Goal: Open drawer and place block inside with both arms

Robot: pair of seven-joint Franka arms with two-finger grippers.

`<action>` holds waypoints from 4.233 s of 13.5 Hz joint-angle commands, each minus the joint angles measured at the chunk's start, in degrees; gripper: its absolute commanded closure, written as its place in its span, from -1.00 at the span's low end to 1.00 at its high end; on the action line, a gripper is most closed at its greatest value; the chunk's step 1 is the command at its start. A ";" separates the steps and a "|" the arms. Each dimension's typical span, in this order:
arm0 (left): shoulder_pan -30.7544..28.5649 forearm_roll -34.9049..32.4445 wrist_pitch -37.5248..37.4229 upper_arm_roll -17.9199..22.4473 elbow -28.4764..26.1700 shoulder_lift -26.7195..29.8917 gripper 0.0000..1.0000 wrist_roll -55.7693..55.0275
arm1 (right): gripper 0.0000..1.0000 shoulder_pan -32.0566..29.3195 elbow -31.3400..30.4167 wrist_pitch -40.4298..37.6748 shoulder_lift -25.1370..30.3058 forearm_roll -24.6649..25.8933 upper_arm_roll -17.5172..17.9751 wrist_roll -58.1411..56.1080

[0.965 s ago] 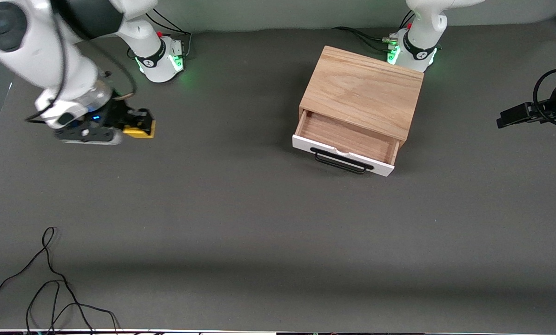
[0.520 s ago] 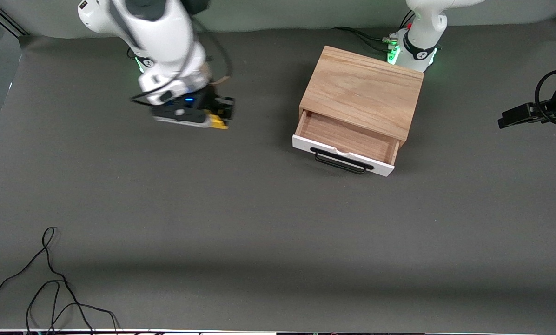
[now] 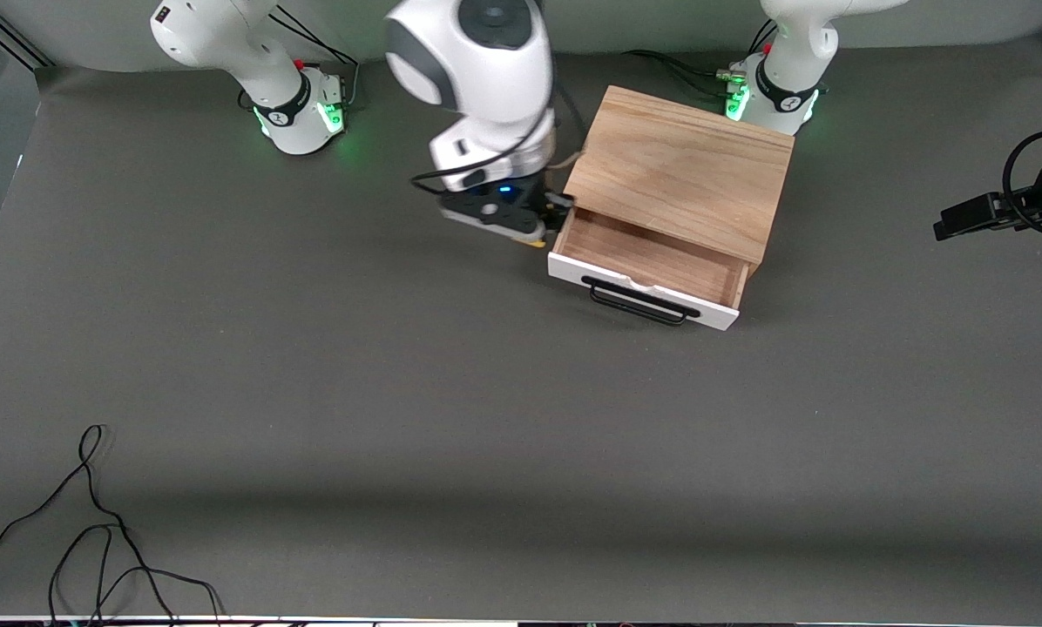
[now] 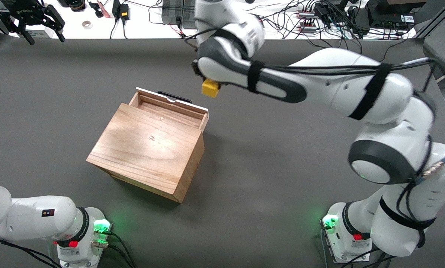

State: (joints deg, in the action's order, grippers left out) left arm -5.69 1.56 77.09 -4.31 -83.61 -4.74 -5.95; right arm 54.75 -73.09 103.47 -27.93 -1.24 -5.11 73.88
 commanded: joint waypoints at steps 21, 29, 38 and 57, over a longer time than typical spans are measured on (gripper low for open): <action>-0.46 0.02 0.87 0.27 -0.94 0.09 -0.99 1.12 | 0.48 5.36 15.17 5.77 -21.99 2.03 -0.34 8.91; -0.37 -0.07 3.60 0.27 -0.07 -0.35 -0.99 0.94 | -1.00 5.28 16.05 2.10 -18.14 1.50 -0.43 8.82; 2.08 0.37 2.46 -1.13 4.60 0.52 -0.99 -0.11 | -1.00 -7.70 0.53 -10.13 8.20 0.80 0.71 -4.59; 8.94 -2.00 6.42 0.01 -6.84 2.65 -0.99 1.29 | -1.00 -46.65 -18.05 -14.97 28.89 1.50 -7.19 -75.72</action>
State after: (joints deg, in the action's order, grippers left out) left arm 1.86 0.56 83.22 -5.01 -89.73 -2.28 -5.51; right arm 9.95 -90.69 88.73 0.42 -0.37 -11.98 1.36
